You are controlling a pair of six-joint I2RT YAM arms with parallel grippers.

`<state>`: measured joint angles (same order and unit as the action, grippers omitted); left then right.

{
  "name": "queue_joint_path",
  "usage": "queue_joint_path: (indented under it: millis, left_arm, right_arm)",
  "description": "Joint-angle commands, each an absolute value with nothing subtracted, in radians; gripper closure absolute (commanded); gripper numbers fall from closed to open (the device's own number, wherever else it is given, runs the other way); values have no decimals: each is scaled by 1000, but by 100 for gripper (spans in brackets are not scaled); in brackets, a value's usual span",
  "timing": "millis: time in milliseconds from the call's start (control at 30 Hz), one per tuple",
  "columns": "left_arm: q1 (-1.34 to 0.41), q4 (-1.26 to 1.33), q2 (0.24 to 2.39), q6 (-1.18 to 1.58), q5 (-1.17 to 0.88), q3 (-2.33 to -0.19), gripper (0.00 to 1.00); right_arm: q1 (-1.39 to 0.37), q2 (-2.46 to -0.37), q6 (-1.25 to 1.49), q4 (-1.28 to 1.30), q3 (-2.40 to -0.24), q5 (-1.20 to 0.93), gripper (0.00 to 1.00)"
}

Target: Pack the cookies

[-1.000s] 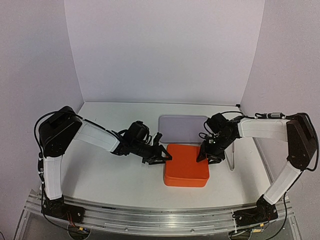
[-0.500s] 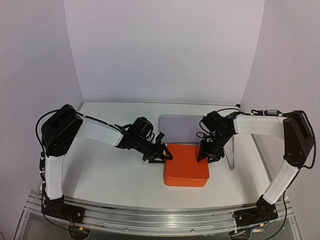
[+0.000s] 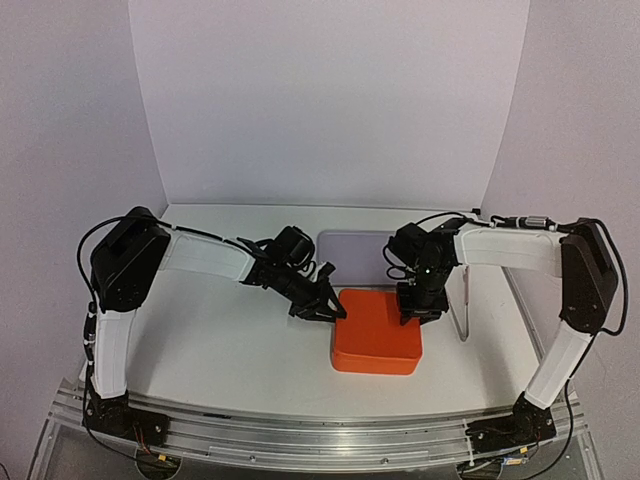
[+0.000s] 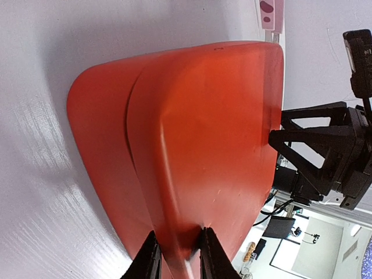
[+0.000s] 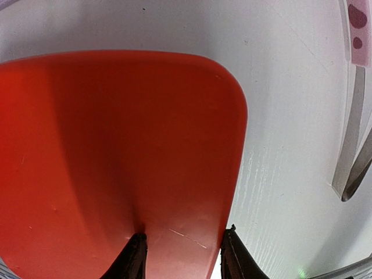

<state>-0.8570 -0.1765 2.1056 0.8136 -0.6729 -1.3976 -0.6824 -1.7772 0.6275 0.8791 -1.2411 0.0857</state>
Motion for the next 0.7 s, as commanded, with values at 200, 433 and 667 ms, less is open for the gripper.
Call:
queue_joint_path:
  millis: [200, 433, 667]
  left_arm:
    - [-954, -99, 2160, 791, -610, -1295, 71]
    - [-954, -247, 2083, 709, -520, -1423, 24]
    - [-961, -313, 1972, 738, -502, -1334, 1]
  right_arm:
    - [-775, -1841, 640, 644, -1134, -44, 58]
    - [-773, -1711, 678, 646, -1122, -9, 42]
    - [-766, -1609, 732, 644, -1022, -35, 26]
